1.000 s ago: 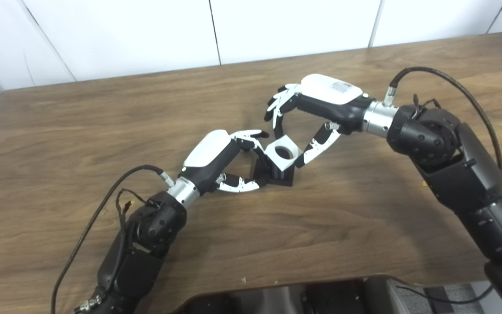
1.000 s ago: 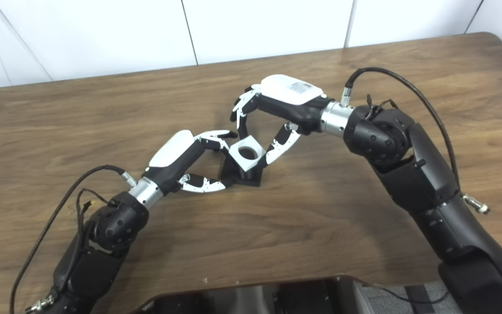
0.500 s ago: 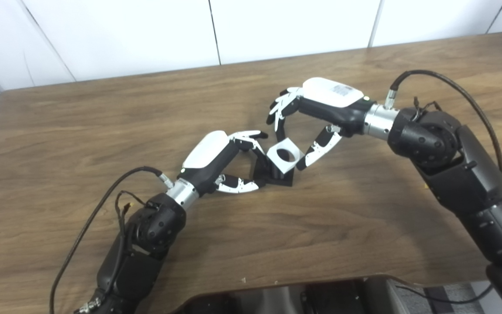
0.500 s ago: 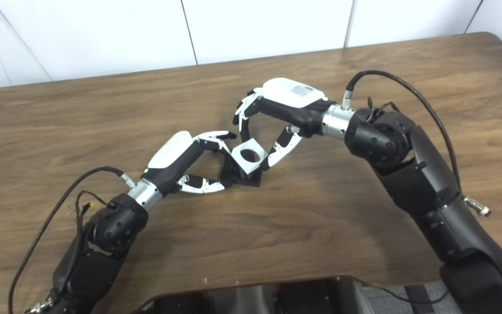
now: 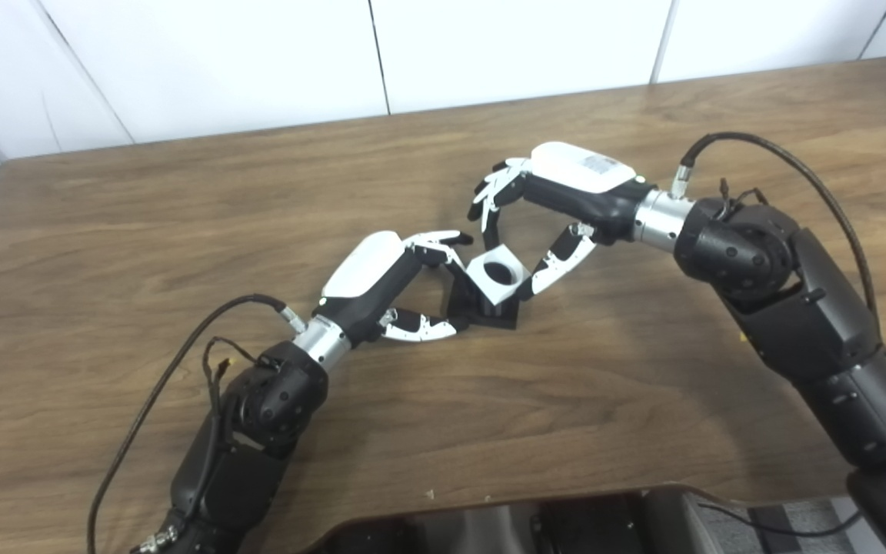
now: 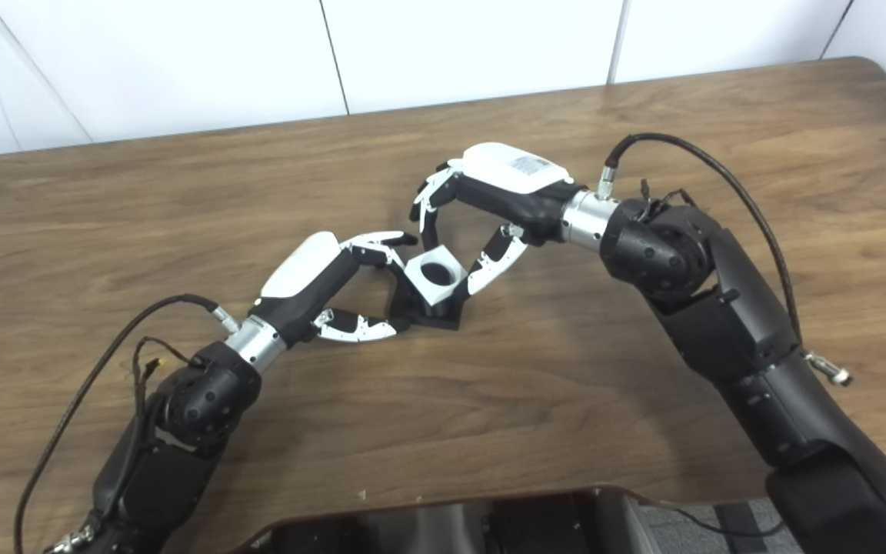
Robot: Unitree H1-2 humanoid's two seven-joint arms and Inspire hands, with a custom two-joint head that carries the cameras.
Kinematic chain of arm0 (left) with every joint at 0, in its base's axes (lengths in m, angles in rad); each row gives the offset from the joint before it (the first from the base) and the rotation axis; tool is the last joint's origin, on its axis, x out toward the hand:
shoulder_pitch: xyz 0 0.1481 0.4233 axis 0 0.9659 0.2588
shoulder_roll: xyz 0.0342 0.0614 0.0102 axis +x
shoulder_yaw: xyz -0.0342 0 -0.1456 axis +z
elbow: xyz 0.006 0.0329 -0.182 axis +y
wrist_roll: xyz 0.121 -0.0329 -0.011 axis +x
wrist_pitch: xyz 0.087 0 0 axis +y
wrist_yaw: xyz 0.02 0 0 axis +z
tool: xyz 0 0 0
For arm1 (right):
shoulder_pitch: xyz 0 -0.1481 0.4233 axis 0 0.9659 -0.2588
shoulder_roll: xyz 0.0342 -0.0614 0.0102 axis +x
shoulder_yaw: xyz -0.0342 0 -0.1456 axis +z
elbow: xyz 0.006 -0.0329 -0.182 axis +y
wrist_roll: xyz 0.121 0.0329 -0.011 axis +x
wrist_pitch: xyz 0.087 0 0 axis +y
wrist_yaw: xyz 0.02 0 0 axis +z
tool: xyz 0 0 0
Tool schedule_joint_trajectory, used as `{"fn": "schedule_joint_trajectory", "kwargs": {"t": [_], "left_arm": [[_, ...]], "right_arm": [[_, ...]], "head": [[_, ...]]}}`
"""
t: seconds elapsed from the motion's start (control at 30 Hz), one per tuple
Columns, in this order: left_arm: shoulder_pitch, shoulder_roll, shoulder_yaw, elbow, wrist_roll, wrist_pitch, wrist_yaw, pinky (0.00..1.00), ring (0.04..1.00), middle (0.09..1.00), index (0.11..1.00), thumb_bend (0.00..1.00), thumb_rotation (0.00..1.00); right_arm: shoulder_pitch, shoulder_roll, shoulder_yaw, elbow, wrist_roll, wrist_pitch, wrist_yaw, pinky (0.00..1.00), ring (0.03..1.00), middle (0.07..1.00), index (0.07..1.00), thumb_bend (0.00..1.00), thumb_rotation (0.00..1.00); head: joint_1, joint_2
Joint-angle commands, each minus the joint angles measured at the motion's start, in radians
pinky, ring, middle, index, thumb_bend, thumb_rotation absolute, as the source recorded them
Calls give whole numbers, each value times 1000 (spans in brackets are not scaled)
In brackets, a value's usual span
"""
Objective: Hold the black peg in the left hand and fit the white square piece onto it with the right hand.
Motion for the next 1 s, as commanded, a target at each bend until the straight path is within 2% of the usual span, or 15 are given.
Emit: {"fn": "schedule_joint_trajectory", "kwargs": {"t": [0.0, 0.2, 0.63, 0.73, 0.8, 0.83, 0.87, 0.97], "left_arm": [[3, 15, 8, -10, 9, 33, -5, 724, 878, 867, 493, 518, 73], [3, 14, 7, -15, 12, 45, -12, 721, 878, 870, 493, 518, 74], [3, 18, 10, -15, 3, 46, -17, 734, 883, 872, 492, 518, 73], [3, 19, 10, -9, 3, 40, -15, 730, 881, 870, 492, 518, 73], [2, 20, 9, -5, 5, 37, -14, 732, 881, 870, 493, 519, 74], [2, 20, 9, -4, 6, 36, -13, 730, 881, 870, 492, 518, 74], [2, 20, 8, -5, 7, 36, -13, 728, 881, 870, 493, 518, 74], [0, 20, 5, -10, 11, 46, -19, 725, 882, 872, 493, 518, 75]], "right_arm": [[-28, 7, -8, -14, 4, -14, -31, 942, 862, 751, 477, 521, 136], [-32, 13, -4, 9, -2, -24, -39, 935, 857, 745, 477, 520, 136], [-32, 4, 9, 48, -43, 1, -51, 941, 857, 741, 478, 523, 135], [-34, -4, 16, 44, -54, 16, -38, 929, 859, 751, 481, 523, 138], [-41, -16, 27, 26, -74, 52, -3, 929, 877, 777, 490, 522, 147], [-44, -20, 31, 17, -80, 70, 11, 904, 886, 803, 611, 727, 215], [-44, -24, 32, 11, -83, 85, 20, 888, 890, 822, 683, 817, 249], [-44, -34, 39, -3, -106, 117, 33, 858, 897, 877, 855, 961, 311]], "head": [[1, 1], [3, 6], [2, 8], [-1, 5], [-1, 5], [-1, 5], [-1, 5], [-2, 2]]}}
